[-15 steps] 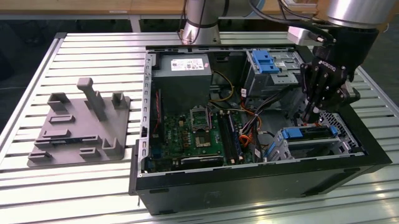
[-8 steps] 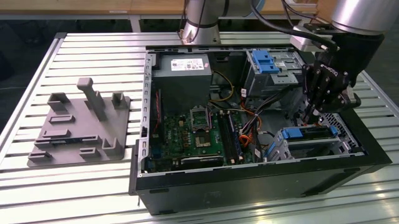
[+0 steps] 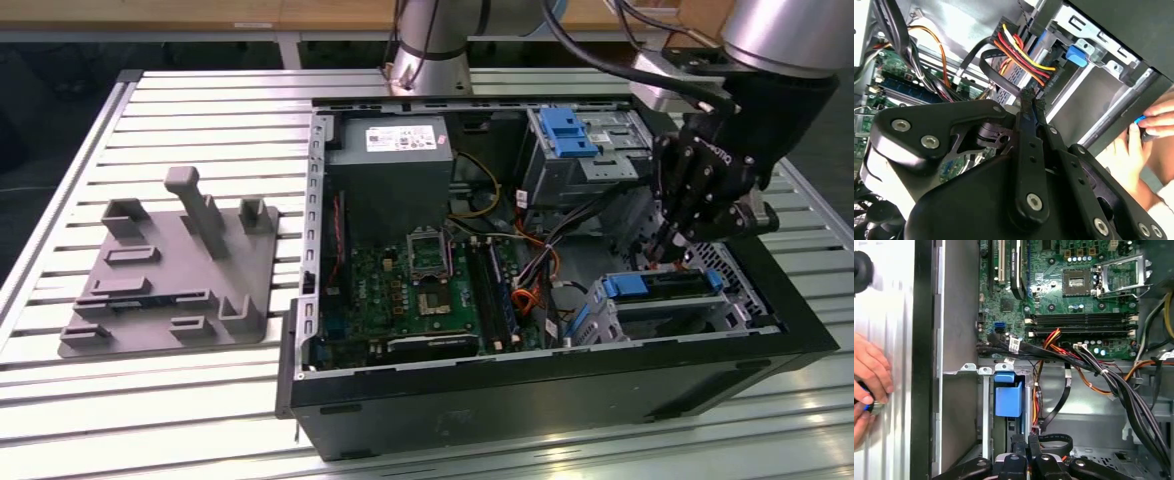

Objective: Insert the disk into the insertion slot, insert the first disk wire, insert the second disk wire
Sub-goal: 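Insert the second disk wire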

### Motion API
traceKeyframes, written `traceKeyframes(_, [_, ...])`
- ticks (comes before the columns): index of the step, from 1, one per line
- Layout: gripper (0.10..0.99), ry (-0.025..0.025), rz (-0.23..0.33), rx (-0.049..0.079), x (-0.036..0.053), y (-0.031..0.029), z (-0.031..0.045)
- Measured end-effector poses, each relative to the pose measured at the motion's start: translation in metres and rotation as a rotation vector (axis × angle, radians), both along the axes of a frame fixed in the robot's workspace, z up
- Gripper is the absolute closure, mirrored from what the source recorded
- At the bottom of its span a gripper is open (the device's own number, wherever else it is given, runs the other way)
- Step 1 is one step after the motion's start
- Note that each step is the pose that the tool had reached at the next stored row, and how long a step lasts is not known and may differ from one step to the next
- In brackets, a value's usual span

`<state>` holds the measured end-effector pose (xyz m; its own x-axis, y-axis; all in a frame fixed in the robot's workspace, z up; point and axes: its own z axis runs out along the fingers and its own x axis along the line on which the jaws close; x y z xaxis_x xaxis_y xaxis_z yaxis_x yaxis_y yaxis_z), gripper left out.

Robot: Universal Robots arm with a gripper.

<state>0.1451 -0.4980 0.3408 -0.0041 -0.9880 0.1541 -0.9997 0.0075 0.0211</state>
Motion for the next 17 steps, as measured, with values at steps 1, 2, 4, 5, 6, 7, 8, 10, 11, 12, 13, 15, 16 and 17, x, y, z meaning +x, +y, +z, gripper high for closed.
traceKeyframes(1, [0.941,0.0,0.0,0.012,0.0,-0.0012,0.0001])
traceKeyframes(2, [0.941,0.0,0.0,0.025,0.0,-0.0025,0.0001])
traceKeyframes(4, [0.941,0.0,0.0,0.046,0.0,-0.0053,0.0001])
traceKeyframes(5, [0.941,0.0,0.0,0.052,0.0,-0.0069,0.0001])
traceKeyframes(6, [0.941,0.0,0.0,0.057,0.0,-0.0087,0.0001])
traceKeyframes(7, [0.941,0.0,0.0,0.062,0.0,-0.0106,0.0001])
traceKeyframes(8, [0.941,0.0,0.0,0.068,0.0,-0.0123,0.0002])
traceKeyframes(10, [0.941,0.0,0.0,0.081,0.0,-0.0158,0.0001])
traceKeyframes(11, [0.941,0.0,0.0,0.088,0.0,-0.0175,0.0001])
traceKeyframes(12, [0.941,0.0,0.0,0.095,0.0,-0.0193,0.0001])
traceKeyframes(13, [0.941,0.0,0.0,0.103,0.0,-0.021,0.0001])
traceKeyframes(15, [0.941,0.0,0.0,0.117,0.0,-0.0243,0.0002])
traceKeyframes(16, [0.941,0.0,0.0,0.124,0.0,-0.026,0.0002])
traceKeyframes(17, [0.941,0.0,0.0,0.129,0.0,-0.0278,0.0001])
